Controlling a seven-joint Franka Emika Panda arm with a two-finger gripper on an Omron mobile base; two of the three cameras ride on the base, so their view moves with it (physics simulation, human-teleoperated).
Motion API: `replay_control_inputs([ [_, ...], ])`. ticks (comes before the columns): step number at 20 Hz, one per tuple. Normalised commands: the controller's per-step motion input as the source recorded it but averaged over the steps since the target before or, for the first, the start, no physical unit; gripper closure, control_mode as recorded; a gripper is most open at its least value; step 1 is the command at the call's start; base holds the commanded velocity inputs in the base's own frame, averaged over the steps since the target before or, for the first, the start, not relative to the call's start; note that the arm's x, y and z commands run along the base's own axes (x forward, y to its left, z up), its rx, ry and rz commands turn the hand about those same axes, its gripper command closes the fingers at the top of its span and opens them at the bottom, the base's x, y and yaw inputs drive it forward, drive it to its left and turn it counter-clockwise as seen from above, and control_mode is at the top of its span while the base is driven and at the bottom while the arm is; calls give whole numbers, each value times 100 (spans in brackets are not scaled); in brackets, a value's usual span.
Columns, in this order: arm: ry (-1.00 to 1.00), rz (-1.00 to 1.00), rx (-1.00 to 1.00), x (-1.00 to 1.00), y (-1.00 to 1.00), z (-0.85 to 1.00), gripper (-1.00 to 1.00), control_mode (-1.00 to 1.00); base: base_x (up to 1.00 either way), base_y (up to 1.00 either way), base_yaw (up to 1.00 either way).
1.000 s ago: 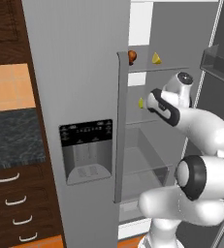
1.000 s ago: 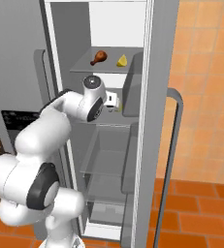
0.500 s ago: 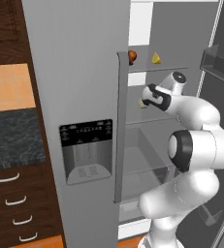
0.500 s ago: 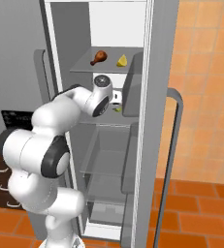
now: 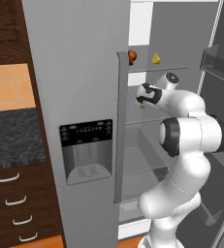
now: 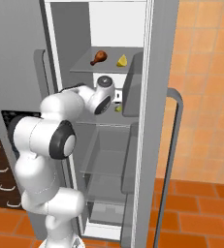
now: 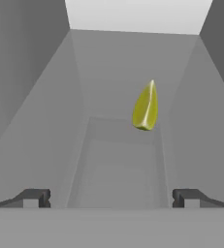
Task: Place one lemon wedge and one chicken drumstick in each tupperware on the nearby counter, to pack two identical lunches.
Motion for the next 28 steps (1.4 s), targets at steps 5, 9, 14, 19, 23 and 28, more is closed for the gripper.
replay_control_inputs([
  [5, 1, -5, 0, 39, -11, -3, -100, -100, 0, 0, 0],
  [9, 0, -4, 0, 32, -18, -19, -100, -100, 0, 0, 0],
  [14, 0, 0, 0, 36, -4, -39, -100, -100, 0, 0, 0],
  [19, 0, 0, 0, 57, 0, -5, -100, -100, 0, 0, 0],
  [23, 6, 0, 0, 70, -2, -4, -100, -100, 0, 0, 0],
  [28, 0, 0, 0, 30, -10, -29, -100, -100, 0, 0, 0],
])
